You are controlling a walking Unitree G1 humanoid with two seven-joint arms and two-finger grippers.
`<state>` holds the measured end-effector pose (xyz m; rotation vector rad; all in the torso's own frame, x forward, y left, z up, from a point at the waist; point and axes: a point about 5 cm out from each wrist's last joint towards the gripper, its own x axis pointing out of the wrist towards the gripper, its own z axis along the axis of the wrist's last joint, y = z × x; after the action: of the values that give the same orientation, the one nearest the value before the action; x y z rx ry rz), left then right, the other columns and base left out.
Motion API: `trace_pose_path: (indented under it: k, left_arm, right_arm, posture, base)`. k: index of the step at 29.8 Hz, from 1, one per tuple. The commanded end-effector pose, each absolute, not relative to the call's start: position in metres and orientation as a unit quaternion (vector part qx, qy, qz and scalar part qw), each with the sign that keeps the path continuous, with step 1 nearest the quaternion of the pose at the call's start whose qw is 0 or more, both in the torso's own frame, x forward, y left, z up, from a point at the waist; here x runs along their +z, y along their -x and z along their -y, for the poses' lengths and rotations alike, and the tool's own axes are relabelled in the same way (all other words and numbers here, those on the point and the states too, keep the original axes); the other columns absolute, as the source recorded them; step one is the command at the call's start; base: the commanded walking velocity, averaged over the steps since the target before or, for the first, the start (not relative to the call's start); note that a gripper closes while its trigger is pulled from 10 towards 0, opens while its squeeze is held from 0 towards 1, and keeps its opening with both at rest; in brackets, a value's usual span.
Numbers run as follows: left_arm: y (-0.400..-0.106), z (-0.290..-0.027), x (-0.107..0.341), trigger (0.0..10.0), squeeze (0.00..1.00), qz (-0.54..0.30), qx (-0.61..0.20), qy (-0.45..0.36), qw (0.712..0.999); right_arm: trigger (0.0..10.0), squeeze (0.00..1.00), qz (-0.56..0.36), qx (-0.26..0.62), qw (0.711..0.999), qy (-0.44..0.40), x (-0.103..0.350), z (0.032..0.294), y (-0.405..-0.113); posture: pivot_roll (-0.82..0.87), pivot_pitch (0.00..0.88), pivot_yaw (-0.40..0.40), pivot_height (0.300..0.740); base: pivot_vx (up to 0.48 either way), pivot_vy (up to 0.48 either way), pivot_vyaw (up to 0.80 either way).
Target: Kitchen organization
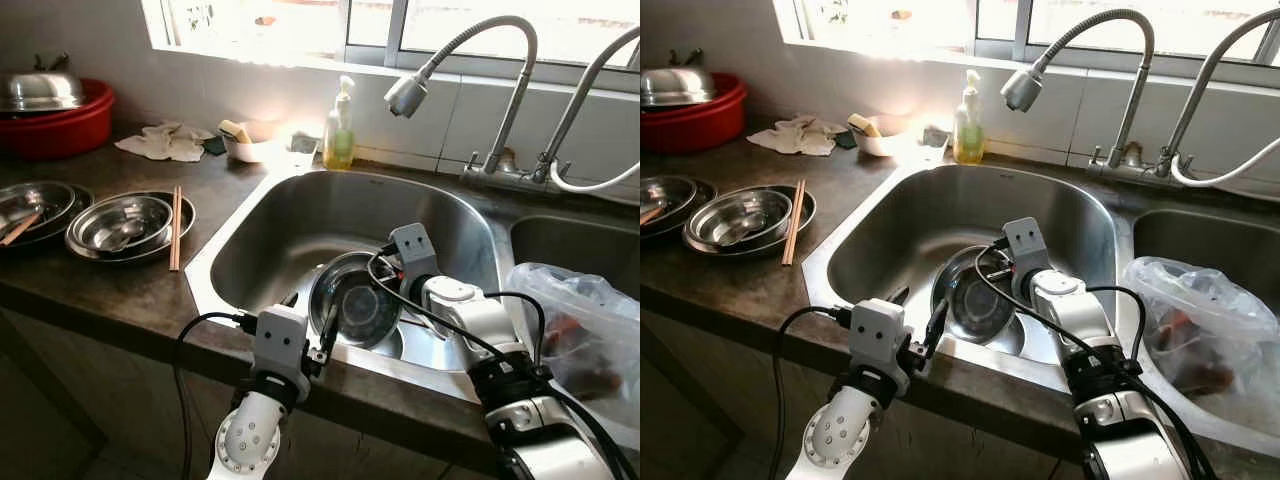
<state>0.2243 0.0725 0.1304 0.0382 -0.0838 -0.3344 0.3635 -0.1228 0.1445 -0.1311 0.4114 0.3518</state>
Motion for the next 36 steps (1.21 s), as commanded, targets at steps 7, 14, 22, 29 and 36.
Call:
trace_pose_path:
  k: [7,14,22,29,36]
  left_arm:
    - [-0.219,-0.073,0.125,10.0,0.00,0.018,-0.159,-0.021,0.987]
    - [-0.220,-0.073,0.126,10.0,0.00,0.018,-0.160,-0.022,0.987]
    - [-0.222,-0.073,0.125,10.0,0.00,0.018,-0.163,-0.027,0.986]
    - [-0.222,-0.072,0.125,10.0,0.00,0.019,-0.166,-0.025,0.986]
    - [-0.222,-0.074,0.123,10.0,0.00,0.019,-0.174,-0.028,0.984]
  right_arm:
    - [10.0,1.00,-0.172,0.182,0.967,0.047,0.149,0.120,-0.365]
    - [10.0,1.00,-0.159,0.171,0.972,0.030,0.147,0.124,-0.358]
    - [10.0,0.00,-0.070,0.135,0.988,0.026,0.165,0.128,-0.343]
    - [10.0,0.00,0.034,0.106,0.993,0.044,0.185,0.133,-0.314]
    - [10.0,0.00,0.096,0.082,0.991,0.043,0.192,0.138,-0.281]
  posture:
    - [0.15,0.015,-0.100,0.740]
    - [0.14,0.011,-0.092,0.740]
    - [0.13,0.000,-0.084,0.740]
    - [0.12,0.000,-0.076,0.740]
    - [0.11,0.000,-0.061,0.740]
  base:
    - [0.000,0.000,0.00]
    - [0.000,0.000,0.00]
    - [0.000,0.000,0.00]
    - [0.000,0.000,0.00]
    - [0.000,0.000,0.00]
